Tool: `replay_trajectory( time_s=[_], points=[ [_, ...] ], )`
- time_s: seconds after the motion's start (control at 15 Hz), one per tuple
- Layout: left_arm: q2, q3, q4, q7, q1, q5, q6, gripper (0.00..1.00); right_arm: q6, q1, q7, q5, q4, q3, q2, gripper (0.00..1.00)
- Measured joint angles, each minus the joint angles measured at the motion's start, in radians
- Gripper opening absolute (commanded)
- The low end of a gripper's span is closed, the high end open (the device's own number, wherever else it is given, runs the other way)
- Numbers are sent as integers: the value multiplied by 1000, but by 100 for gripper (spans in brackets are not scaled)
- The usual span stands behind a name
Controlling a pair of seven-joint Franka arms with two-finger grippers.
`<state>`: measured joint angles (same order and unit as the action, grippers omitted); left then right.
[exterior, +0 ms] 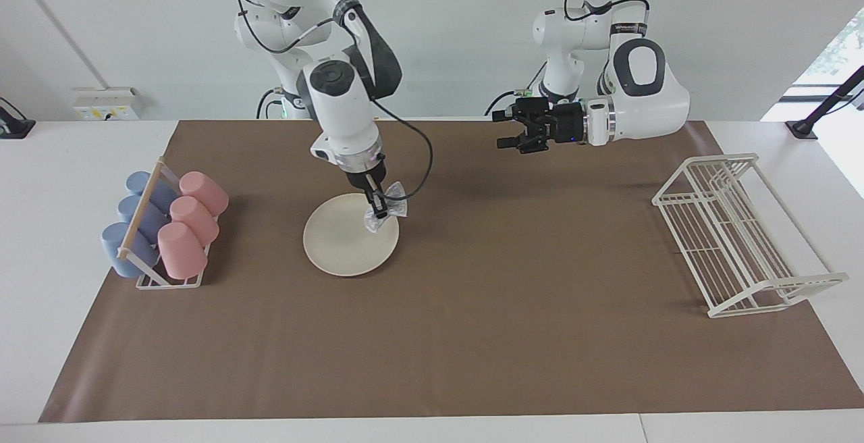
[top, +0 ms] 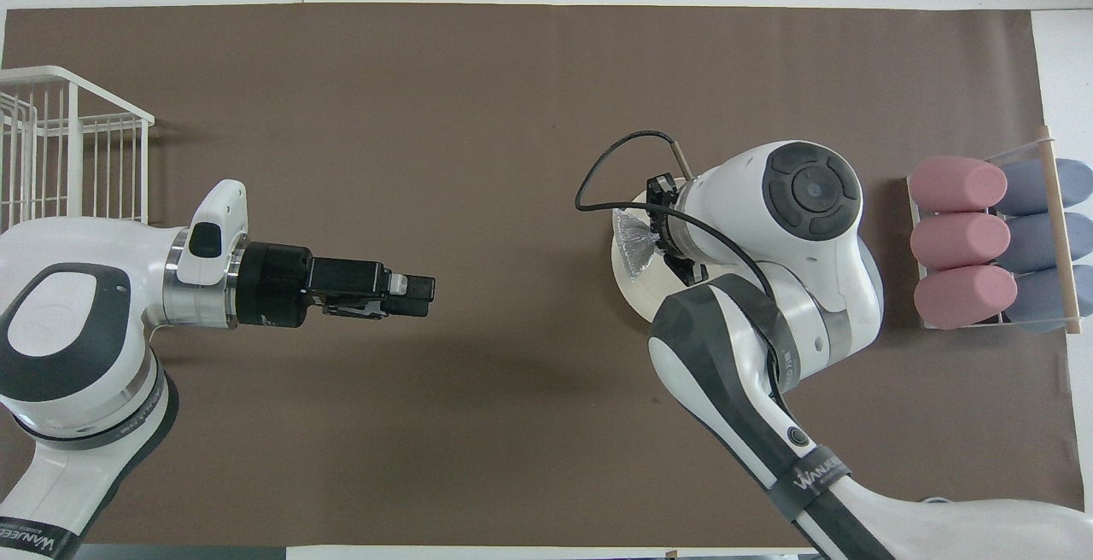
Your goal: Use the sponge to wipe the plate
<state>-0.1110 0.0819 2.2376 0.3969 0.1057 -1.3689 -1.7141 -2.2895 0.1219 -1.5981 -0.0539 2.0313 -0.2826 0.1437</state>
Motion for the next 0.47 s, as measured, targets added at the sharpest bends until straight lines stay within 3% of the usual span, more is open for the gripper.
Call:
replay_trajectory(
  time_s=[0.47],
  points=[
    [-47,-11,-37,-96,-73,343,0,100,-204,29,3,0,198,-12,-9,0]
  ],
)
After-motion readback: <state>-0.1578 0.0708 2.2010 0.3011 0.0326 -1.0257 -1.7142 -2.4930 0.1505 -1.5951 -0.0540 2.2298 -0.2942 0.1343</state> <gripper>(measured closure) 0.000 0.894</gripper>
